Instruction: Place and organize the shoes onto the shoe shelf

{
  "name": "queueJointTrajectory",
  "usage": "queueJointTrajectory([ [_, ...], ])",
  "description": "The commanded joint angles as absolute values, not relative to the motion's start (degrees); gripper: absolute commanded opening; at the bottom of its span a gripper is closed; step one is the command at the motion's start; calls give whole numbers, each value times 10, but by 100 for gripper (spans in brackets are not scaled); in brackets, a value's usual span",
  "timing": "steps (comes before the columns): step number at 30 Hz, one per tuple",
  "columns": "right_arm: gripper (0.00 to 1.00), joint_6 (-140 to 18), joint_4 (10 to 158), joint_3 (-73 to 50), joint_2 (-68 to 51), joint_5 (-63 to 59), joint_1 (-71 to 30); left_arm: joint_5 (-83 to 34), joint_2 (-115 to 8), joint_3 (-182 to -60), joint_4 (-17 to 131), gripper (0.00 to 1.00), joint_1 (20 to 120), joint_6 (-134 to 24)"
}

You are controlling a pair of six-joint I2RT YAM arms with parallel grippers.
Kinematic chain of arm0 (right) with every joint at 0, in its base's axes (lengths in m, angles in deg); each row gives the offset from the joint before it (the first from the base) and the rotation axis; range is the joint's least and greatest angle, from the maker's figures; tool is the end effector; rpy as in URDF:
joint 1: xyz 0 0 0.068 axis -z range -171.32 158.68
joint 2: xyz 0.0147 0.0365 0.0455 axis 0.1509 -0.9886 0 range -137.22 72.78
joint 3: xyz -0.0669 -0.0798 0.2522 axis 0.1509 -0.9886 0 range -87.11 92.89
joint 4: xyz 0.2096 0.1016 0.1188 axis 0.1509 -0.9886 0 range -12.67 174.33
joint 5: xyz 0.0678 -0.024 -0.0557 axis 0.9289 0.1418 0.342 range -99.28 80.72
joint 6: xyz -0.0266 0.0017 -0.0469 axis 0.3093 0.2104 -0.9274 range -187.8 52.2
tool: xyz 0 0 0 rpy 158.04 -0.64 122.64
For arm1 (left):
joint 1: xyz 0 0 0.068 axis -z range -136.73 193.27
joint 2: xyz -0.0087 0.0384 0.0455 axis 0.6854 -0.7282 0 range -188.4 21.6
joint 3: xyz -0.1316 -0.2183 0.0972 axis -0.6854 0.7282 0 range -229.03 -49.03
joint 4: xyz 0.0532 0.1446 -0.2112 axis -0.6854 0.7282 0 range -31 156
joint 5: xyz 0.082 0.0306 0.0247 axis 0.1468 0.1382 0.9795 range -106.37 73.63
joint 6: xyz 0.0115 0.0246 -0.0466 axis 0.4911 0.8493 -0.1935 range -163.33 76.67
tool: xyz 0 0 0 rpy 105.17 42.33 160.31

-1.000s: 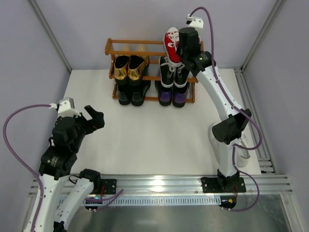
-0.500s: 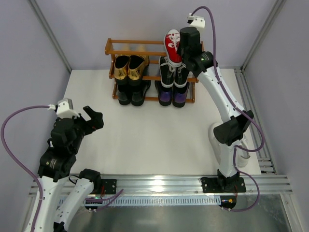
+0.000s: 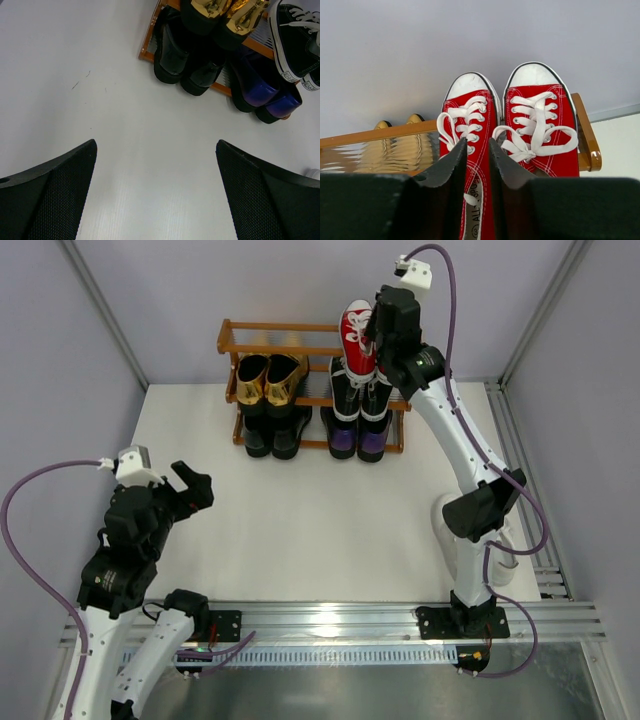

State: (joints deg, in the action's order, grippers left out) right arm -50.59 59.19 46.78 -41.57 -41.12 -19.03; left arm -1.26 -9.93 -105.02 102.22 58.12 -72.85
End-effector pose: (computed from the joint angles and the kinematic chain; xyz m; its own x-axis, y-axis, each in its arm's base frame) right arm 0.4014 0.1895 0.4824 -0.0619 0.2515 -0.9659 0.0922 0.9650 0.2453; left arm 0.0949 -0.0155 0.3727 -0.2750 -0.4191 -0.8653 -0.1455 0.9078 -0.3935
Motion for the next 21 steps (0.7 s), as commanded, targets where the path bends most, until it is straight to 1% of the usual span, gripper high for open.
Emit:
queueJointTrajectory([
  [1, 28, -501, 626, 482, -387, -409, -192, -5, -95, -1063, 1021, 100, 579, -717],
  [2, 31, -505, 627, 483, -376, -407, -192, -5, -96, -1066, 1022, 100, 579, -718],
  [3, 41, -507, 627, 484, -367, -405, -191, -4, -96, -1069, 1022, 100, 579, -717],
  [6, 60, -528, 631, 470, -312, -414, -193, -6, -98, -1070, 1021, 100, 578, -717],
  [7, 71, -534, 630, 453, -295, -428, -193, -7, -99, -1072, 1020, 100, 579, -718],
  [9, 77, -546, 622, 423, -235, -457, -193, -14, -101, -1071, 1015, 100, 579, -720],
  [10, 81, -544, 603, 402, -209, -503, -193, -18, -102, -1071, 1012, 100, 578, -722],
  [11, 84, -537, 593, 347, -182, -527, -193, -20, -103, -1070, 1010, 100, 579, -722],
  [12, 86, -521, 576, 311, -124, -546, -192, -27, -105, -1068, 1006, 100, 579, -725],
  [13, 92, -511, 565, 238, -94, -594, -190, -33, -106, -1067, 1003, 99, 579, -727],
  [15, 95, -459, 511, 179, -20, -645, -184, -49, -114, -1065, 1000, 100, 579, -730],
  [16, 95, -383, 418, 134, -1, -660, -160, -62, -117, -1066, 1000, 100, 578, -731],
  [18, 94, -294, 321, 89, 37, -618, -101, -74, -126, -1066, 1000, 100, 579, -734],
  [19, 95, -273, 278, 28, 67, -581, -66, -88, -128, -1066, 999, 100, 579, -738],
  [20, 94, -279, 272, -5, 79, -505, 9, -93, -130, -1064, 998, 100, 579, -740],
  [21, 95, -282, 266, -34, 87, -485, 34, -98, -132, -1063, 998, 100, 583, -743],
])
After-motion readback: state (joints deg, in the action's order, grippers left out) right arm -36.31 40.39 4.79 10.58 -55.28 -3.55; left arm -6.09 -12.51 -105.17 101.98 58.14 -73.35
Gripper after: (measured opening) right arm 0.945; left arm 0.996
